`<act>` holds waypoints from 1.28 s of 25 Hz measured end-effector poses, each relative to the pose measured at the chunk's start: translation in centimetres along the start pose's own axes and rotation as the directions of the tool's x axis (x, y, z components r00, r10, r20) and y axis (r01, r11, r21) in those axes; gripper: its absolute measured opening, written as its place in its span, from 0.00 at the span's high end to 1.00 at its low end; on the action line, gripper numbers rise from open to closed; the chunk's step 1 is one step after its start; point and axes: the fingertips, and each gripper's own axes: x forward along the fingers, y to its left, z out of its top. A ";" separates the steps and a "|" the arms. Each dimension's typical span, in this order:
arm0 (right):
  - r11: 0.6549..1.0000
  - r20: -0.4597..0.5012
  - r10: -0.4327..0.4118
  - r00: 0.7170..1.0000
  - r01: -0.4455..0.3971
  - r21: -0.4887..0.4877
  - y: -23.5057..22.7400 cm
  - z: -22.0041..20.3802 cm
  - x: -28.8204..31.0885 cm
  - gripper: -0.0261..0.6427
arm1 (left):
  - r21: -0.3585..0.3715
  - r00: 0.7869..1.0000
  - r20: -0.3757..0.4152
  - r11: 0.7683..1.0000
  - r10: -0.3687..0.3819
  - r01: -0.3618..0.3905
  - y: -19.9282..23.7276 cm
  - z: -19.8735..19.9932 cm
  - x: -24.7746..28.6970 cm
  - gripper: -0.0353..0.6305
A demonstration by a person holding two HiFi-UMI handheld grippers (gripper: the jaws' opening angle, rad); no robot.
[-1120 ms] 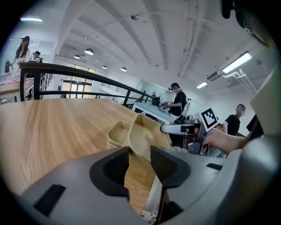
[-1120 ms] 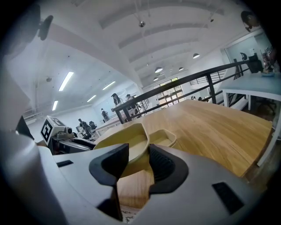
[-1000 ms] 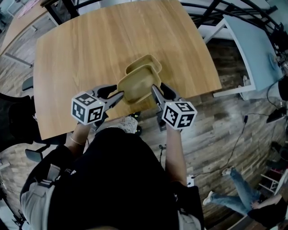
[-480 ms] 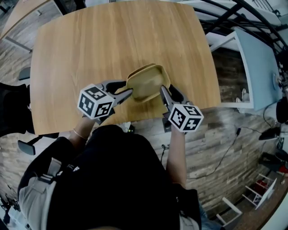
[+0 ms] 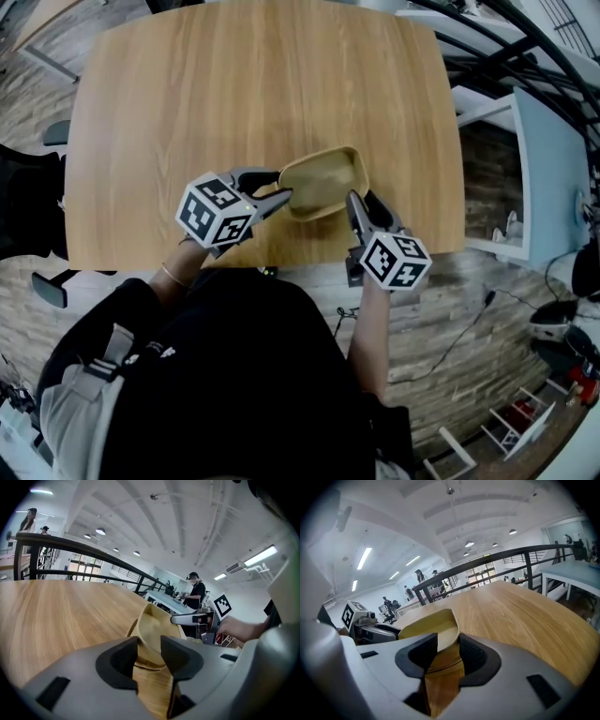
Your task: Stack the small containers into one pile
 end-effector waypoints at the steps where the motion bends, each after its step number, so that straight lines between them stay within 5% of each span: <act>1: 1.000 -0.004 -0.002 1.000 0.002 0.002 0.1 -0.2 0.3 0.73 | -0.001 1.000 -0.006 1.000 -0.001 0.001 0.2 -0.2 0.0 0.71; 32: 1.000 -0.099 -0.017 0.995 0.016 -0.012 -0.5 -2.3 4.1 0.73 | -0.074 0.996 -0.081 0.997 -0.041 0.035 3.1 -3.5 1.2 0.71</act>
